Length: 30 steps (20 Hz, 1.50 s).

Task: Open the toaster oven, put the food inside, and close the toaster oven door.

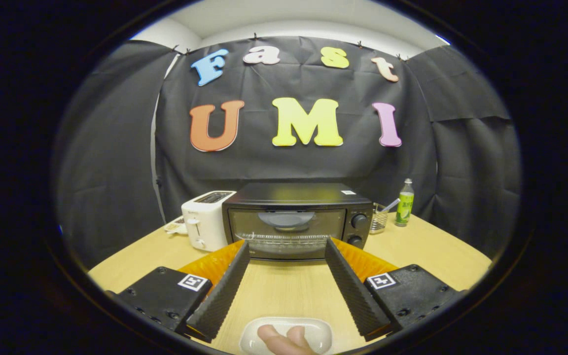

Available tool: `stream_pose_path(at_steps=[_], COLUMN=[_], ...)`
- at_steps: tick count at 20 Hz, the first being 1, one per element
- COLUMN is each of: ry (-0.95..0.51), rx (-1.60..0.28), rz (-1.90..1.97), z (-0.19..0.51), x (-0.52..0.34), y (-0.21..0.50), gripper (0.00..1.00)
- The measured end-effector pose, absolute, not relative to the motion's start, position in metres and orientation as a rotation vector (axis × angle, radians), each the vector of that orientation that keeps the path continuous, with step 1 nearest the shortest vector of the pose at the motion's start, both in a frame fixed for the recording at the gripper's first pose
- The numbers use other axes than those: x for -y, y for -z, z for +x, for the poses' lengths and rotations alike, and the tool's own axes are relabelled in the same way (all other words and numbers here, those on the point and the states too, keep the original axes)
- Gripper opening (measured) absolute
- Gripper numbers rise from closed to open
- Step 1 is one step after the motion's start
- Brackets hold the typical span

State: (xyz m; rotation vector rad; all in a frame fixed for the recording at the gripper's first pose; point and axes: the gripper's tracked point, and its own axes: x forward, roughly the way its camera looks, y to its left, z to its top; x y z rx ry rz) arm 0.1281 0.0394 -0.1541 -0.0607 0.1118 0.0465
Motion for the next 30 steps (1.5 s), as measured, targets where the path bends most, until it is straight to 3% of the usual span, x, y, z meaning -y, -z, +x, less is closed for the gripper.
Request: stream_pose_path(at_steps=[19,30], ry=[0.017,-0.037], rx=[0.027,0.028], rz=[-0.037,0.01], z=[-0.047,-0.081], x=[0.006,-0.006], y=[0.018,0.007], gripper=[1.0,1.0])
